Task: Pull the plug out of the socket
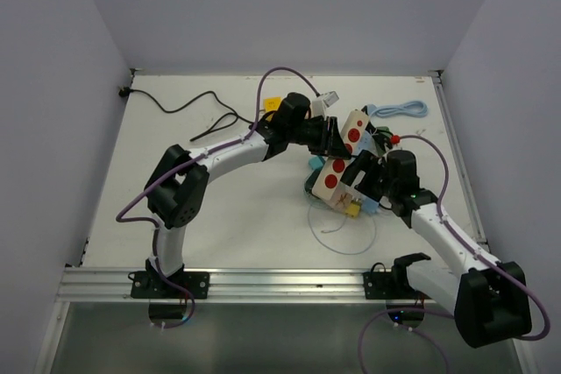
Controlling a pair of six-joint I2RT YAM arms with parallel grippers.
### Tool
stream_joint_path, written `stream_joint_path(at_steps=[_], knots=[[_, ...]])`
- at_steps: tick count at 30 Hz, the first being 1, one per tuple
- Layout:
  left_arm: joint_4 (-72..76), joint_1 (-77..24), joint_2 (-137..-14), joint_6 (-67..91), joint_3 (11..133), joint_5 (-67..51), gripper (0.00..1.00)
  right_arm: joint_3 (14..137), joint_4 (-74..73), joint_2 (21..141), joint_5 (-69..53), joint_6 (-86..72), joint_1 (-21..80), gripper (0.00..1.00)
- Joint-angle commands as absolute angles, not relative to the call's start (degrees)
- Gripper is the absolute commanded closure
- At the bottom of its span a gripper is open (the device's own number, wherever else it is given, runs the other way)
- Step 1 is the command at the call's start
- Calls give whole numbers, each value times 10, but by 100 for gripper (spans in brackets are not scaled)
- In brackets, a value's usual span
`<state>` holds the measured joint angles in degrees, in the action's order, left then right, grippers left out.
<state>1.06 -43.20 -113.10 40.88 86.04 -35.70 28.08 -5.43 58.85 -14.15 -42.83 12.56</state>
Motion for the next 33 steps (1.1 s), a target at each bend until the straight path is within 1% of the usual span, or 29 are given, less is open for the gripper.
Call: stream_joint_path(at_steps=[1, 3, 9, 11, 14, 16, 22, 27, 33], knots=[[55, -435, -1096, 397, 889, -371, 100, 317, -99, 553, -116, -415, 113, 15], [59, -435, -1094, 401, 888, -372, 100, 324, -143, 539, -105, -408, 104, 16], [76, -435, -1099, 420, 881, -368, 100, 345, -237, 463, -75, -385, 84, 23], [84, -435, -1102, 435, 874, -362, 100, 345, -239, 438, -83, -377, 84, 26], [106, -437, -1107, 460, 863, -347, 100, 334, -207, 395, -143, -369, 86, 30], [120, -440, -1114, 471, 863, -344, 100, 337, -190, 376, -184, -368, 86, 30], [134, -454, -1133, 496, 879, -327, 100, 347, -187, 386, -257, -359, 97, 24], [127, -467, -1150, 501, 903, -315, 100, 352, -181, 410, -280, -345, 112, 21], [127, -478, -1149, 511, 900, -273, 100, 354, -181, 425, -247, -343, 128, 20]])
